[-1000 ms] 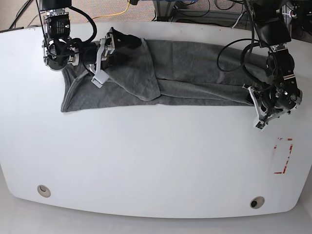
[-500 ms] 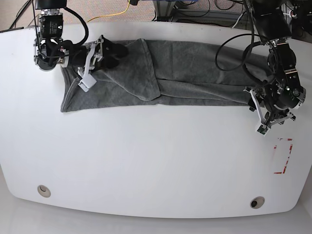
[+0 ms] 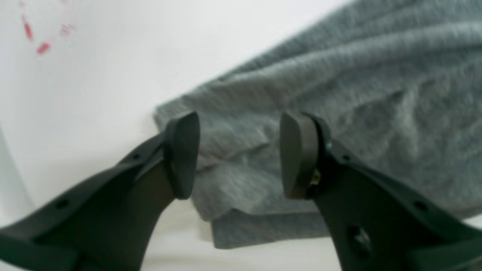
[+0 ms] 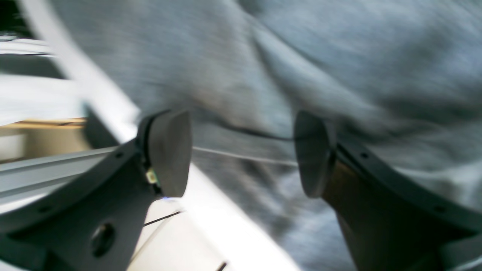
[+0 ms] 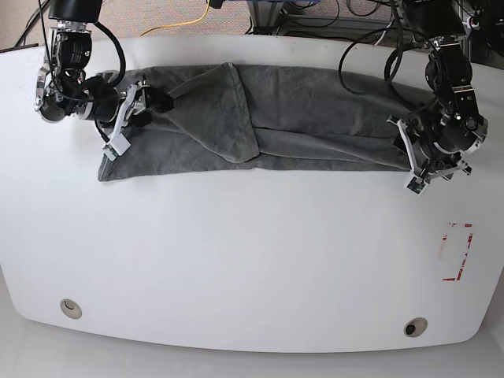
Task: Layout the t-shirt on the table in an organized manner, then fold the t-shirt properly
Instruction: 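Move the left gripper to the shirt's other end and grasp it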
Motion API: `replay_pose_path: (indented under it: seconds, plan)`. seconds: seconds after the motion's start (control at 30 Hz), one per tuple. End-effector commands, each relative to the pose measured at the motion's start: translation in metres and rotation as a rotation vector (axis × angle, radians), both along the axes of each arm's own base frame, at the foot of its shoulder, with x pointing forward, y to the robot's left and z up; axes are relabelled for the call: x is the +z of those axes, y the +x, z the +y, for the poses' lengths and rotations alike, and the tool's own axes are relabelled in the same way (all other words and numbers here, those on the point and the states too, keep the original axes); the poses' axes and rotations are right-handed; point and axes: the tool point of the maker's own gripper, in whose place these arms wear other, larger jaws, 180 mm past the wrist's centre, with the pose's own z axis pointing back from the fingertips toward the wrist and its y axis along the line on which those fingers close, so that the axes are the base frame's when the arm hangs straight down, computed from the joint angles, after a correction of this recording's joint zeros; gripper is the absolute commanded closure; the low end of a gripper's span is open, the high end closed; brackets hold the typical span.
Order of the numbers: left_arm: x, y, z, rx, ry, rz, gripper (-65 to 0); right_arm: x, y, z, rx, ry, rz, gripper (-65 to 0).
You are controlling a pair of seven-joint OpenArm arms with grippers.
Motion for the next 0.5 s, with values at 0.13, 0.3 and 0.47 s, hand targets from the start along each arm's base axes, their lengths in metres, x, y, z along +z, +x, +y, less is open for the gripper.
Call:
replay_pose_path:
  seconds: [0.13, 0.3, 0.47]
  plan:
    - [0.005, -0.003, 0.009, 0.067, -0.035, -0.039, -27.9, 0.001, 0.013, -0.016, -0.019, -0.097, -0.049, -39.2]
    - [0.005, -0.007, 0.019, 0.131, -0.058, -0.049, -25.3, 0.005, 0.020, -0.015, -0.041, -0.076, -0.093, -33.5]
    - [0.008, -0.012, 0.040, 0.219, -0.069, -0.069, -25.3, 0.006, 0.023, -0.018, -0.050, -0.085, -0.111, -18.5]
